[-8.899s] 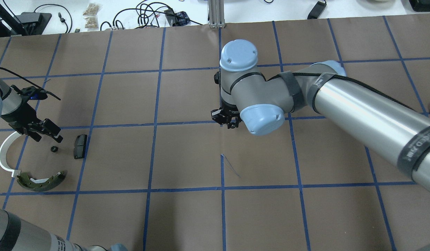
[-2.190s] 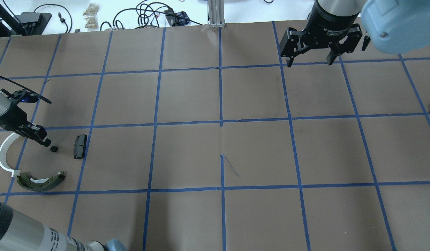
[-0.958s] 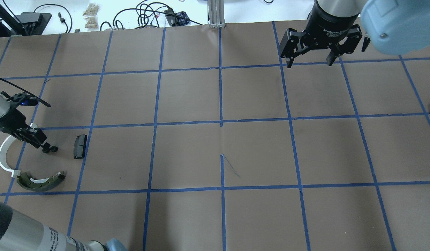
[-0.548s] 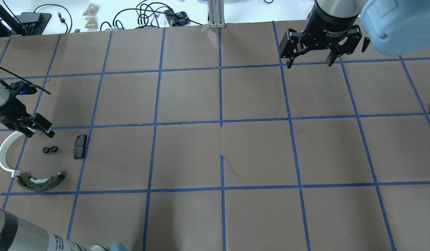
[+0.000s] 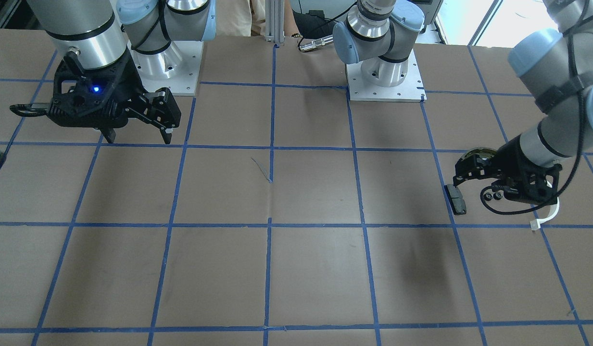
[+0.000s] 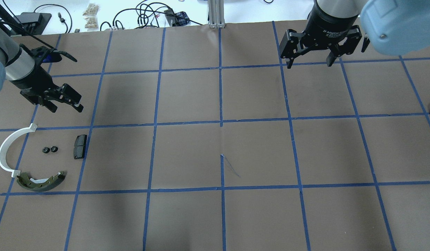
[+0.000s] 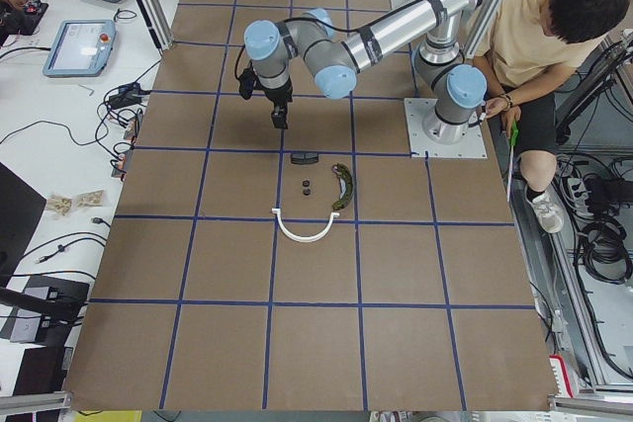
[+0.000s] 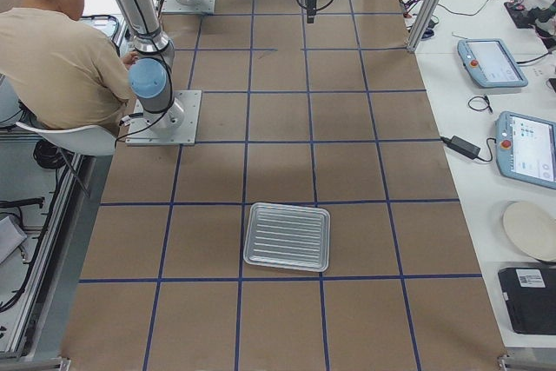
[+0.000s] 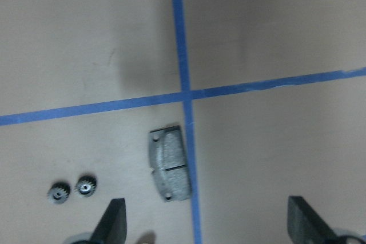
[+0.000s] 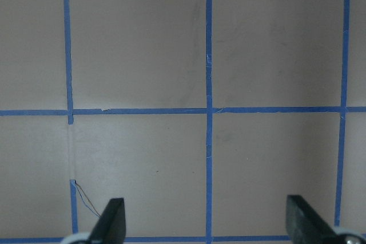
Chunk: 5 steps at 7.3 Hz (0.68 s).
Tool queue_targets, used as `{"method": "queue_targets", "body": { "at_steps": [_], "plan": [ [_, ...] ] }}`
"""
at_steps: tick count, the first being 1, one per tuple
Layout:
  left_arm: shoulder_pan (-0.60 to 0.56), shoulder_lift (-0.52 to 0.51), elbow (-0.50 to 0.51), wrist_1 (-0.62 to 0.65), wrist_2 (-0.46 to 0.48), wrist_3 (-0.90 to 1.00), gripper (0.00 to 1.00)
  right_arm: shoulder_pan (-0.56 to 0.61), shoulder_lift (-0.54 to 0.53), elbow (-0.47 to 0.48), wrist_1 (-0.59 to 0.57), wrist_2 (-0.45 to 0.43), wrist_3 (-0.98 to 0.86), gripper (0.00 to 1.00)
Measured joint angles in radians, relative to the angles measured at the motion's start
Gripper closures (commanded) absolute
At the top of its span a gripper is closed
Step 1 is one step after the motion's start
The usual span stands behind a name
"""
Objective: Place bearing gear from tray to pile
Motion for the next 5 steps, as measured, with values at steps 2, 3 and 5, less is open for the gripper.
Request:
{"method": "queue_targets", "body": {
  "at_steps": [2, 3, 5],
  "plan": [
    [-0.124, 0.099, -0.003, -0.022, 0.013, -0.081, 0.0, 0.0, 0.0, 0.0, 0.0, 0.0, 0.0, 0.0],
    [-0.173, 0.146, -0.008, -0.047, 0.021, -0.113, 0.0, -0.001, 0.0, 0.0, 0.0, 0.0, 0.0, 0.0],
    [-0.277, 0.217, -0.003, -0.105, 0.028, -0.19, 0.0, -0.001, 0.0, 0.0, 0.0, 0.0, 0.001, 0.0]
  ]
}}
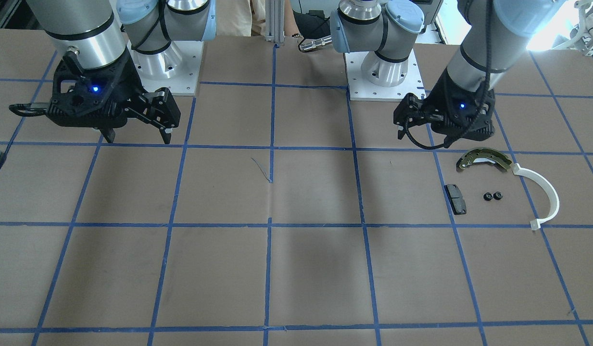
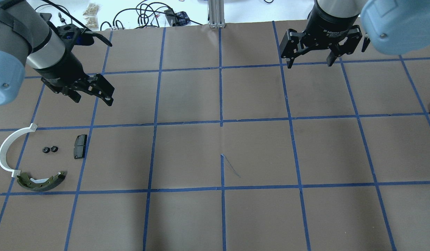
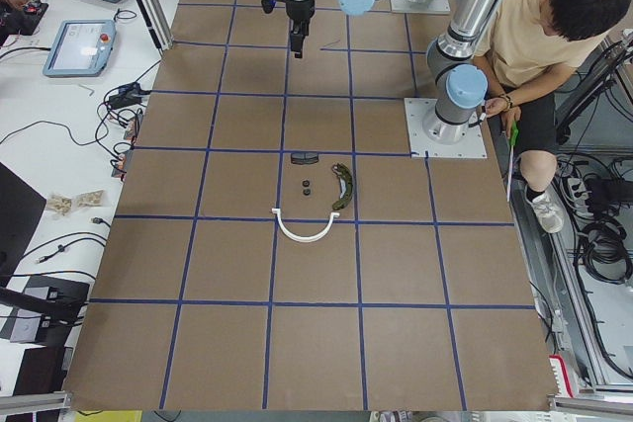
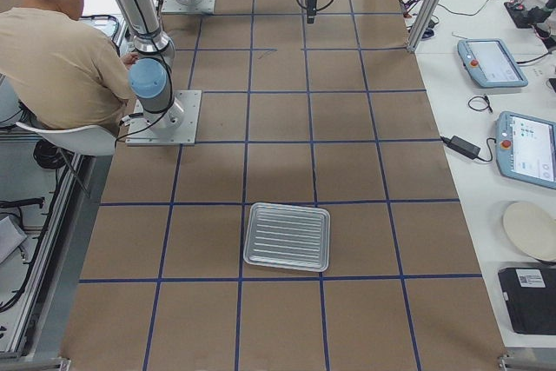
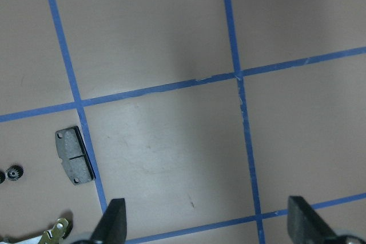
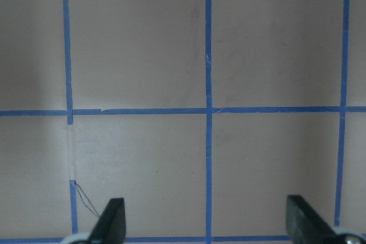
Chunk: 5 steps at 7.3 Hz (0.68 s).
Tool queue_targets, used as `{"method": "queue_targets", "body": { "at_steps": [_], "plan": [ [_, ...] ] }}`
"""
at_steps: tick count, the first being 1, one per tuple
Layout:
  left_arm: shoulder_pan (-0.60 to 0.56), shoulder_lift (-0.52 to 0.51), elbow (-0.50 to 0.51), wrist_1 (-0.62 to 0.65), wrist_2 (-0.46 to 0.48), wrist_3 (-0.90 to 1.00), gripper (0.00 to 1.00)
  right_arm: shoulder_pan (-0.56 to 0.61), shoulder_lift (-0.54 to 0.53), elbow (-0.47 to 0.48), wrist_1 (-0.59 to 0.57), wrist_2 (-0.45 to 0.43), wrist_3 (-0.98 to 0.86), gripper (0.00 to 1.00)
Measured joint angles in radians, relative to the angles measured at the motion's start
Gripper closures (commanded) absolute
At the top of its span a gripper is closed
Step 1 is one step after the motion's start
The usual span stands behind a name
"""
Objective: Place bearing gear from tray to pile
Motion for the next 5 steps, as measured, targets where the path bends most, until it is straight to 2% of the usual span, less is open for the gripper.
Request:
{"method": "queue_targets", "body": {
  "at_steps": [3, 5],
  "plan": [
    [-0.119, 0.033, 0.002, -0.028, -0.001, -0.095, 0.0, 0.0, 0.0, 0.0, 0.0, 0.0, 0.0, 0.0],
    [-0.141, 0.041, 0.005, -0.035, -0.003, -0.126, 0.0, 0.0, 0.0, 0.0, 0.0, 0.0, 0.0, 0.0]
  ]
}}
